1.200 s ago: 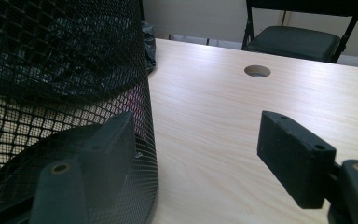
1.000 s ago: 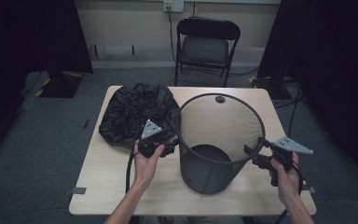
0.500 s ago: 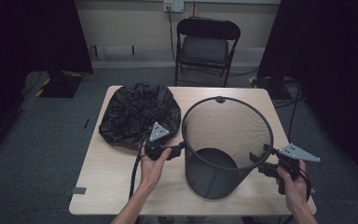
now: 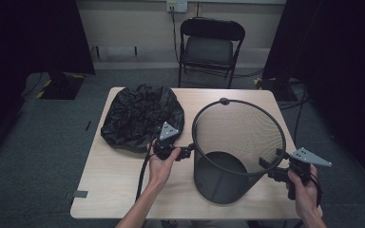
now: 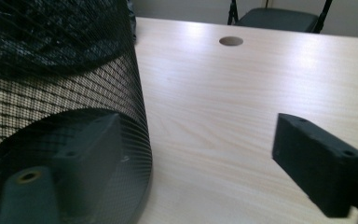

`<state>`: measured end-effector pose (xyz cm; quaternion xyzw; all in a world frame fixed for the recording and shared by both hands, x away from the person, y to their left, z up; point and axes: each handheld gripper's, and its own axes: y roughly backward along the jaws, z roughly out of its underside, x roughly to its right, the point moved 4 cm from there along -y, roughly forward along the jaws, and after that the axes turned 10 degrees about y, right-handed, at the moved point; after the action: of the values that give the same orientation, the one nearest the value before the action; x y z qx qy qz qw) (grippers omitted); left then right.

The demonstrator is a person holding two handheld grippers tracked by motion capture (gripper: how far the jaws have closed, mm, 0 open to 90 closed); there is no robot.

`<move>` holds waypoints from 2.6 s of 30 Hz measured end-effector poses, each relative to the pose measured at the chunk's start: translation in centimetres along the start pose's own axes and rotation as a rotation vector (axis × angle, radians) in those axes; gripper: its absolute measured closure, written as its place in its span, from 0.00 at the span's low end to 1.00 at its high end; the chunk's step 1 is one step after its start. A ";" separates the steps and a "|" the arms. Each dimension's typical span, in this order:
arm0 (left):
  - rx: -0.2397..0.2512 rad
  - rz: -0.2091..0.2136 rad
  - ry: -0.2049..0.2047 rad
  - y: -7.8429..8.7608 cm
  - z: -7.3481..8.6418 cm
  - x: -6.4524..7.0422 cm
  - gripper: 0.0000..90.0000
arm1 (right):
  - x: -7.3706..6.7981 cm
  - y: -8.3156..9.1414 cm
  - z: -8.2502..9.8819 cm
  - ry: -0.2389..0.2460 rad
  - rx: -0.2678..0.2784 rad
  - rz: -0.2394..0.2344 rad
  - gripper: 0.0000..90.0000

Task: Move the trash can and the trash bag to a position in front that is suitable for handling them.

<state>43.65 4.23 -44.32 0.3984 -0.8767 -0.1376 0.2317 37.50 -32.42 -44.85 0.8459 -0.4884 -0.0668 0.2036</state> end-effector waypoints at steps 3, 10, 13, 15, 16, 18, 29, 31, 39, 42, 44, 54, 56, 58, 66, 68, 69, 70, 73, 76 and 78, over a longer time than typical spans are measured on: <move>-0.010 0.002 0.002 0.9 0.5 -1.0 0.25 | 0.0 -0.3 0.6 0.003 -0.038 -0.011 0.13; -0.016 -0.009 -0.014 4.5 1.7 -4.5 0.25 | -0.7 -1.6 3.4 0.058 -0.180 -0.042 0.15; -0.012 -0.032 -0.010 6.1 1.8 -6.1 0.25 | -0.8 -2.4 4.4 0.072 -0.230 -0.040 0.14; -0.011 -0.054 -0.025 6.9 1.6 -7.0 0.25 | -0.8 -2.9 4.9 0.069 -0.262 -0.033 0.14; -0.014 -0.052 -0.022 7.1 1.6 -7.4 0.25 | -0.7 -3.1 5.2 0.071 -0.279 -0.028 0.14; -0.015 -0.076 0.001 7.9 1.6 -9.0 0.26 | -0.5 -3.4 5.9 0.072 -0.329 -0.002 0.15; -0.011 -0.144 0.039 7.9 1.8 -13.3 0.24 | 0.3 -3.9 6.9 0.060 -0.332 0.003 0.13; -0.029 -0.133 0.051 7.0 1.5 -13.3 0.23 | 0.3 -3.9 6.9 0.059 -0.333 0.003 0.13; -0.081 -0.159 -0.013 4.4 1.1 -13.3 0.27 | 0.2 -3.8 6.9 0.061 -0.334 0.000 0.13; -0.102 -0.161 -0.008 3.7 1.5 -13.3 0.31 | 0.2 -3.8 6.9 0.061 -0.334 -0.002 0.13; -0.105 -0.171 -0.015 3.6 1.7 -13.4 0.35 | 0.1 -3.8 6.9 0.059 -0.335 -0.002 0.13; -0.168 -0.167 0.001 3.8 3.9 -13.7 0.70 | 0.0 -3.8 6.9 0.055 -0.334 0.006 0.12; -0.175 -0.153 -0.004 3.9 4.1 -13.6 0.82 | 0.0 -3.8 6.9 0.055 -0.335 0.006 0.12; -0.182 -0.142 -0.012 3.9 4.1 -13.2 0.87 | 0.0 -3.8 6.9 0.056 -0.335 0.006 0.12; -0.174 -0.077 -0.027 4.2 3.9 -11.6 1.00 | 0.0 -3.8 6.9 0.057 -0.335 0.005 0.12; -0.172 -0.065 -0.033 4.5 3.9 -11.3 1.00 | 0.0 -3.8 6.9 0.056 -0.336 0.004 0.12; -0.163 -0.058 -0.026 4.7 4.0 -11.1 1.00 | 0.0 -3.8 6.9 0.054 -0.337 0.001 0.12; -0.152 -0.052 -0.019 4.9 4.0 -10.9 1.00 | 0.0 -3.8 6.9 0.058 -0.335 -0.002 0.12; -0.146 -0.047 -0.031 5.5 4.0 -10.3 1.00 | -0.1 -3.8 6.9 0.060 -0.335 -0.004 0.12; -0.145 -0.040 -0.048 6.4 4.1 -9.7 1.00 | -0.1 -3.8 6.9 0.060 -0.335 -0.004 0.12; -0.144 -0.023 -0.051 6.9 4.2 -9.2 1.00 | -0.1 -3.8 6.9 0.060 -0.335 -0.005 0.12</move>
<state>42.42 15.94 -47.75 0.3869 -0.8657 -0.2131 0.2357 38.33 -32.63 -52.67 0.8029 -0.4621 -0.1222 0.3561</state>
